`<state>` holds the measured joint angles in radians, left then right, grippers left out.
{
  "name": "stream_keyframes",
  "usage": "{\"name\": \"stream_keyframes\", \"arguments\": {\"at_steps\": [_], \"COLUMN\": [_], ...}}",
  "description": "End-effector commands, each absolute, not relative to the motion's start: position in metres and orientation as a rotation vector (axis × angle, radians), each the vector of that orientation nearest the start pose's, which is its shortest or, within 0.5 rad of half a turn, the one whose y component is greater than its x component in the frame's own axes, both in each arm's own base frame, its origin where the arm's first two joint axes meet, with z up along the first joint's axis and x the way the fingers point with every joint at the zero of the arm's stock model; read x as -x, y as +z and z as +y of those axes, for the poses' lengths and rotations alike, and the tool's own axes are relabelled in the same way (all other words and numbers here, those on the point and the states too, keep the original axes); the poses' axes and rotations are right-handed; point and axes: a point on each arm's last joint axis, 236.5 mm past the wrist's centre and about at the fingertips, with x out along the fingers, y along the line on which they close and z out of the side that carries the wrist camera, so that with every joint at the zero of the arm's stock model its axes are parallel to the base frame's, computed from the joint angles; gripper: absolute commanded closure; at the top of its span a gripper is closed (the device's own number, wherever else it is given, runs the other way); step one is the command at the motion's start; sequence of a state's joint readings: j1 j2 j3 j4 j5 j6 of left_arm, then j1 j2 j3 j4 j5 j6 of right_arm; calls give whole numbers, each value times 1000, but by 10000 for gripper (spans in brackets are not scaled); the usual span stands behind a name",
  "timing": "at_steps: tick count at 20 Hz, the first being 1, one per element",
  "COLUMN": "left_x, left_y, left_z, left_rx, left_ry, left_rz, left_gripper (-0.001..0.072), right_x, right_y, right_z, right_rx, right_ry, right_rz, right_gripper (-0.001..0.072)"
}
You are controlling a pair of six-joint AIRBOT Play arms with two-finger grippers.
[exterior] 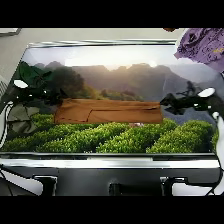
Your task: Fold the clothes and pants, and hang the long-sleeved shirts on hangers.
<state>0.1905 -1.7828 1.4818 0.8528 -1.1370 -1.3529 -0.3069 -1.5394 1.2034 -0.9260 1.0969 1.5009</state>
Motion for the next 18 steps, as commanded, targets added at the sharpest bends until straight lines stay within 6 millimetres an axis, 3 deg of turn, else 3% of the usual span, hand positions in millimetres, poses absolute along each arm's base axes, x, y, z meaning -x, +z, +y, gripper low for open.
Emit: {"name": "stream_keyframes", "arguments": {"at_steps": [1,3,6,8,14,18], "left_x": [-496,-497,-497,-496,-496,-496], "left_y": [-20,0,23,32,36,36], "left_z": [-43,-43,-44,-44,-44,-44], "left_rx": [632,615,596,589,594,594], "left_ry": [-303,-308,-315,-318,-315,-315], "left_rz": [1197,1156,1111,1094,1088,1088], "left_gripper": [86,85,86,86,86,87], "right_x": [-421,-419,-421,-433,-442,-438], "right_y": [-8,-18,-41,-50,-73,-95], "right_z": [-50,-60,-34,-22,-18,4], "right_rx": [-918,-939,-1003,-1093,-1130,-1080], "right_ry": [-4,35,193,273,286,289], "right_rz": [1216,1221,1275,1248,1241,1316], "right_gripper": [157,151,60,46,45,45]}}
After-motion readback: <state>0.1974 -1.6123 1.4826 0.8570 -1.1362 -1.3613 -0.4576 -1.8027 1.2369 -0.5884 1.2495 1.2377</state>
